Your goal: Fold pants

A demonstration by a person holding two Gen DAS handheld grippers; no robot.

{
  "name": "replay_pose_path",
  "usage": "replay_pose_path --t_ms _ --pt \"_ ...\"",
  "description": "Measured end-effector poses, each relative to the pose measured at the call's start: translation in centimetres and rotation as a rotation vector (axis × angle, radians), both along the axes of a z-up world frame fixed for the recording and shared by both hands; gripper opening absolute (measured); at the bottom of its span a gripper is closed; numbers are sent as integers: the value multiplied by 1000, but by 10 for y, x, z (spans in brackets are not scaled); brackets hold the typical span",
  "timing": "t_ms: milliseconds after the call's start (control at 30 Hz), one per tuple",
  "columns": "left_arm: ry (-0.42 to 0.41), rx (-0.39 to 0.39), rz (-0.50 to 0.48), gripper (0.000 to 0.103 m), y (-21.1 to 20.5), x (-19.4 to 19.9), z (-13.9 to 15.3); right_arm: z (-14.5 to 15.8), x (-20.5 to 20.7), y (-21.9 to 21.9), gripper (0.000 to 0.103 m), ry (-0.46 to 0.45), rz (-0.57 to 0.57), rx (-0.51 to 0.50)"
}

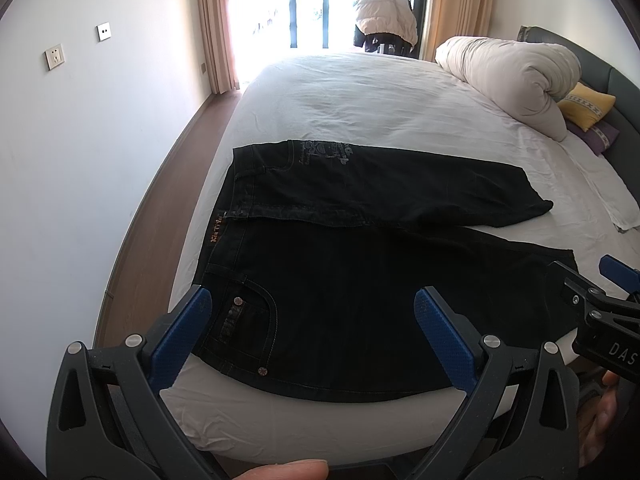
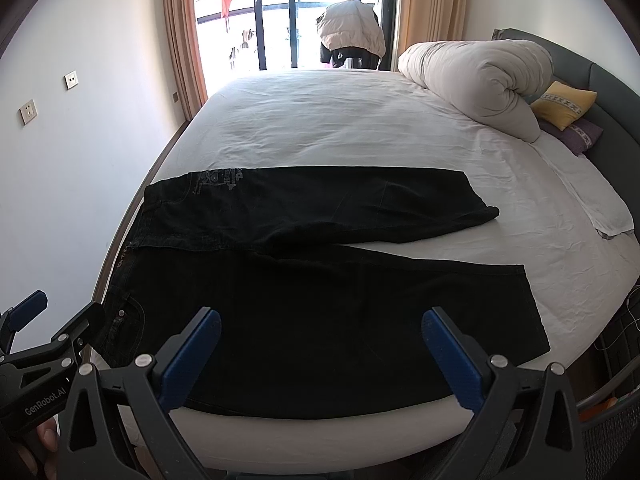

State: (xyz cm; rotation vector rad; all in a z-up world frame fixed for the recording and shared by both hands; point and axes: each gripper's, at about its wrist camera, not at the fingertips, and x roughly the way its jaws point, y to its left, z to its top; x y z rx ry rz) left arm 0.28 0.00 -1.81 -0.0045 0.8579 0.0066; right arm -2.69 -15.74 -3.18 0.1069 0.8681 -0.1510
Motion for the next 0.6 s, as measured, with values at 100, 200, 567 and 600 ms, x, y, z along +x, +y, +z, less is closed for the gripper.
replay_pose_path --t_ms 100,200,567,600 --pt "5 0 -2 103 -1 -2 -5 -2 -1 2 103 4 4 -1" --pt "8 16 -5 103 -2 2 -9 -5 2 1 103 6 14 -3" --pt "-25 -42 -283 103 25 110 -21 -17 88 -25 103 -3 248 95" --pt "-17 -17 -302 103 27 132 -25 -17 100 -26 103 -8 272 92"
